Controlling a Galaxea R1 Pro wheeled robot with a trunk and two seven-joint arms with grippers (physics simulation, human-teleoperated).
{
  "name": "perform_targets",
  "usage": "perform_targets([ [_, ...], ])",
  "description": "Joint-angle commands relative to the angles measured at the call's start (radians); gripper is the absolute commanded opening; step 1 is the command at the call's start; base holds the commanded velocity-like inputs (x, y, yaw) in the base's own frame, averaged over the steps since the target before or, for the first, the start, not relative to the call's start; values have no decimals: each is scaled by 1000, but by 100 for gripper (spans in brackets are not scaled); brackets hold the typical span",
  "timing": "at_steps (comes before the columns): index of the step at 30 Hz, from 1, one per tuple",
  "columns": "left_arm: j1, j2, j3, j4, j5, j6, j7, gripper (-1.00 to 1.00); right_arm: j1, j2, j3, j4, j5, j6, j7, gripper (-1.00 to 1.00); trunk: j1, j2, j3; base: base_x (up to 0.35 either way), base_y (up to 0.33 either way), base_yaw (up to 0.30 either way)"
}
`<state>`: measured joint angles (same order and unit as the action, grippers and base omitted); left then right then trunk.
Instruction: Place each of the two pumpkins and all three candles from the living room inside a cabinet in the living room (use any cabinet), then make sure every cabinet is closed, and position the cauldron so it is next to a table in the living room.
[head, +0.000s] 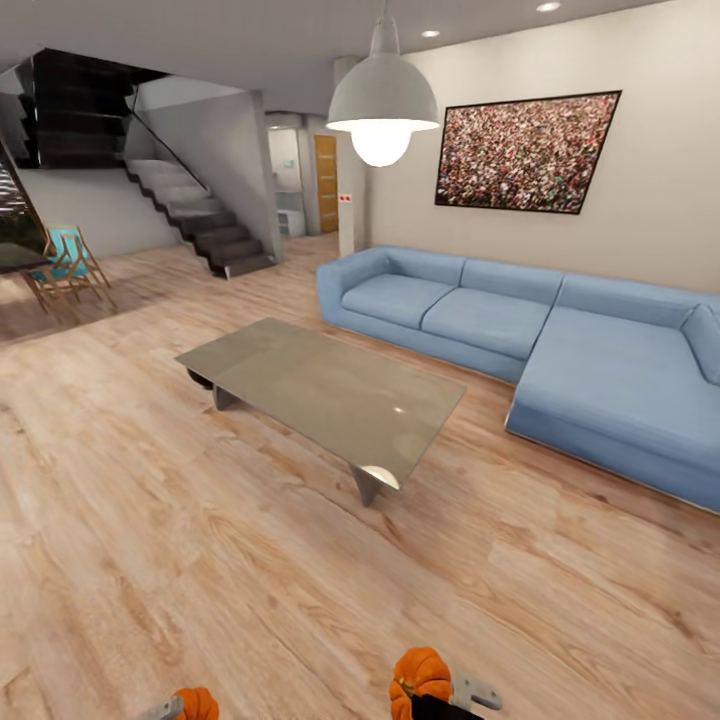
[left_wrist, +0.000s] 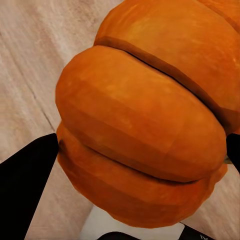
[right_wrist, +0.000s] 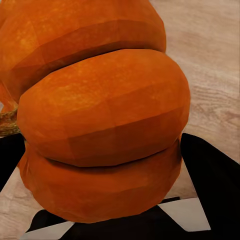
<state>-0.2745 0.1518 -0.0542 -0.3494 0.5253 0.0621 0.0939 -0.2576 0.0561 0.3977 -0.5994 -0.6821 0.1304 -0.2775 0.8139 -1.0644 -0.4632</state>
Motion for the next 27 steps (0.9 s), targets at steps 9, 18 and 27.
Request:
perform_targets([
  [9, 0, 0, 0, 0, -1, 1, 0, -100, 0, 2, 0, 0, 1, 0, 0, -100, 0, 0, 0, 0, 0, 288],
  [18, 0, 0, 0, 0, -1, 1, 0, -100, 0, 7, 1, 0, 1, 0, 0, -100, 0, 0, 0, 0, 0, 289],
  [27, 0, 0, 0, 0, -1, 1, 0, -100, 0, 9, 1, 1, 1, 0, 0, -100, 0, 0, 0, 0, 0, 290],
])
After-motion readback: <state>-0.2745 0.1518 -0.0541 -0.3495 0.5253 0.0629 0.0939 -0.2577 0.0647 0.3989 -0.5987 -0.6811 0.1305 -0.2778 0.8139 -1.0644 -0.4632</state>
